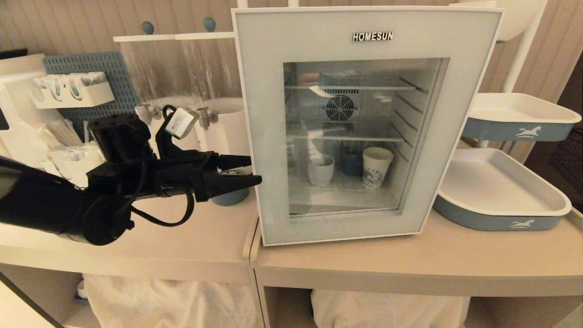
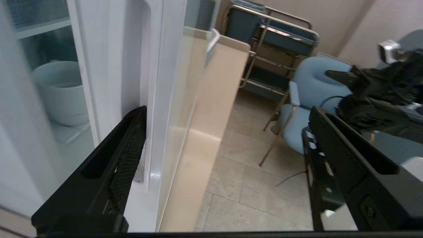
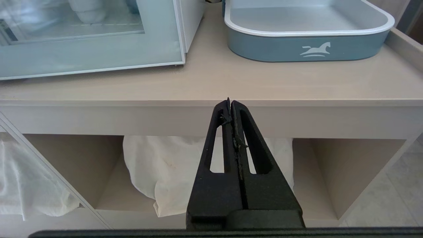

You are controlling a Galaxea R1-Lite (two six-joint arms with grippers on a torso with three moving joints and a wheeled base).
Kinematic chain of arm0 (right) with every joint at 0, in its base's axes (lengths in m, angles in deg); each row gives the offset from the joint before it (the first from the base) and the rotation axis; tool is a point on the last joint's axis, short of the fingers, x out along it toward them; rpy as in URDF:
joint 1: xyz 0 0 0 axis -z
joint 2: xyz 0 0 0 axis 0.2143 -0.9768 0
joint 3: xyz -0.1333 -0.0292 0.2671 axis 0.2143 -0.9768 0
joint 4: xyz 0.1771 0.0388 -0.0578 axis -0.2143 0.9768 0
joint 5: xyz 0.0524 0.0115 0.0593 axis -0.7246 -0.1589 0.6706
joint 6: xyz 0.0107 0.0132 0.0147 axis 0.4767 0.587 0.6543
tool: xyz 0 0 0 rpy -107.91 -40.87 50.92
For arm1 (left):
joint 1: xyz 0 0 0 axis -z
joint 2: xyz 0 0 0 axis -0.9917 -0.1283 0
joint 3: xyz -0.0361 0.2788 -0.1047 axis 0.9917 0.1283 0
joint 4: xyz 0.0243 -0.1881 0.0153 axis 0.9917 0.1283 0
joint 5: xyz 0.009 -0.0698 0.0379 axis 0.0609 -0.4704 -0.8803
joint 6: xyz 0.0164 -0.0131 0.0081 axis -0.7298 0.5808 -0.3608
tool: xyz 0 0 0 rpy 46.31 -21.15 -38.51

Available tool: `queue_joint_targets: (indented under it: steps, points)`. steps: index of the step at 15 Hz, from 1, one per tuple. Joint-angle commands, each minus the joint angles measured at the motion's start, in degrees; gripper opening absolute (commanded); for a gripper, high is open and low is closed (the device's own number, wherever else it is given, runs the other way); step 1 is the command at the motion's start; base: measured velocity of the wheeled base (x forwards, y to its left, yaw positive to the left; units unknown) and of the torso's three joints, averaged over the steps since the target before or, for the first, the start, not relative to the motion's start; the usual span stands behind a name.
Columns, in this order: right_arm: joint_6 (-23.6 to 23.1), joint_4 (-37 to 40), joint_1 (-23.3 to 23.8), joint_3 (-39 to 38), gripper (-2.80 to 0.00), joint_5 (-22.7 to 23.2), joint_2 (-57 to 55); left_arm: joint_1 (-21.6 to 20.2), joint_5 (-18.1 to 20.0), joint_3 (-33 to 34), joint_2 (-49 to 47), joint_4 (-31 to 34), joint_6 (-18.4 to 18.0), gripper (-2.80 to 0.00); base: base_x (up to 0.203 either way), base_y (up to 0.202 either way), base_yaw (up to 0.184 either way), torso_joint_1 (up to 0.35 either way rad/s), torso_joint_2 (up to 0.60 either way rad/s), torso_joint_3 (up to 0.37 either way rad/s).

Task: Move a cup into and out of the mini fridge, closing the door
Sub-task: Open the freezer door

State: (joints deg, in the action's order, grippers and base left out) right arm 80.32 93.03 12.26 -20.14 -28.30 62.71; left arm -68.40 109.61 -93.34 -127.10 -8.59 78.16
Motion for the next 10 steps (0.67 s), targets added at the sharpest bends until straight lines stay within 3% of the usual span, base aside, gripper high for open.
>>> queue_joint_targets:
  steps: [1,7,10]
  points:
    - [-0.04,0.03,0.02,0.0,-2.8,0.01,-0.04,0.88,0.71,0.89,1.5,-0.31,0.03,0.0,0.0,0.0,0.0,0.0,0.0,0.0]
    - [-0.04,0.03,-0.07,0.0,-2.8,0.01,-0.04,6.66,0.92,5.25,6.16,-0.22,-0.09,0.0,0.0,0.0,0.0,0.0,0.0,0.0]
    - [-0.04,0.03,0.02,0.0,-2.8,0.01,-0.04,12.89,0.84,9.11,10.67,-0.15,0.48,0.0,0.0,0.0,0.0,0.0,0.0,0.0]
